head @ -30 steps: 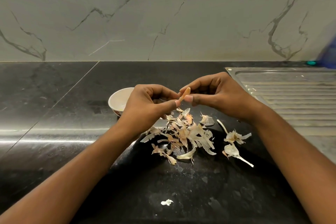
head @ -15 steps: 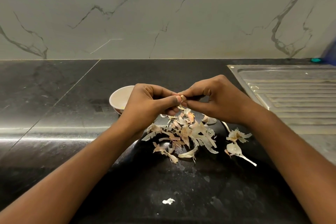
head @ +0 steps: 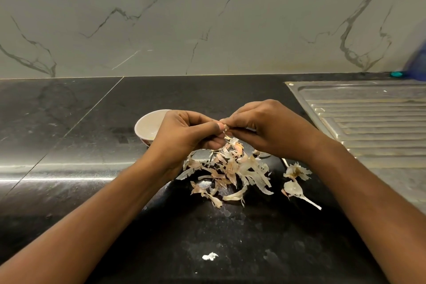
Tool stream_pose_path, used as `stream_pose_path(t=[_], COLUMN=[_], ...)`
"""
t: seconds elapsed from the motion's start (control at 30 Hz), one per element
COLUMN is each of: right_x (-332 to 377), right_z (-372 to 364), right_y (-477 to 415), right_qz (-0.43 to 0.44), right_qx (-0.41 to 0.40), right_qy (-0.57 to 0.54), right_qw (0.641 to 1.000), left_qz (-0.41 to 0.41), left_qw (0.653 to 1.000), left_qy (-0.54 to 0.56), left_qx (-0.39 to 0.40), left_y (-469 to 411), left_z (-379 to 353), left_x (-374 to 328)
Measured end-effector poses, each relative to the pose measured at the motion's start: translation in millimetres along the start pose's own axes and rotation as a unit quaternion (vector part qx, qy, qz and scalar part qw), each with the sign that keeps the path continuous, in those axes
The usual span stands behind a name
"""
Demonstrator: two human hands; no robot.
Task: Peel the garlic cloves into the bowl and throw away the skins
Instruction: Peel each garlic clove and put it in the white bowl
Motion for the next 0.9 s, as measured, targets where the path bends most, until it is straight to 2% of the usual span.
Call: stream_pose_path(t=[0.33,0.47,0.7,0.9], right_x=[6.9,0.4,-7.5,-11.4], right_z=[-0.9,0.2,1.5,3.4], right_y=[-1.3,-1.4,0.6,2.4], right_qz=[0.010,-0.017,-0.048,-0.041], right_qx=[-0.009,-0.018,-0.030,-0.026], right_qy=[0.006,-0.039,-0.100,-0.067], right_qw=[1.000,0.999,0.993,0.997], left_qz=[-0.041,-0.046,-0.024,0.021], left_qw=[0.997,0.996,0.999,0.998], left_qy=[-0.064,-0.072,-0.031,0.054], left_qx=[-0.025,-0.022,-0.013,0.009], left_y=[2.3,2.3,0.7,3.0], left_z=[-2.3,-5.3,-4.9,-5.4], left_x=[-0.2,-0.1,-2.0,-1.5])
Point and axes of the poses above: each hand's wrist, its own y-axis away from the middle knuckle, its own z-axis out of the back of the hand, x = y × z, the point moved 4 cm from there along -y, towards the middle knuckle, and after that the axes turned 2 degrees about -z, right-handed, at the moved point
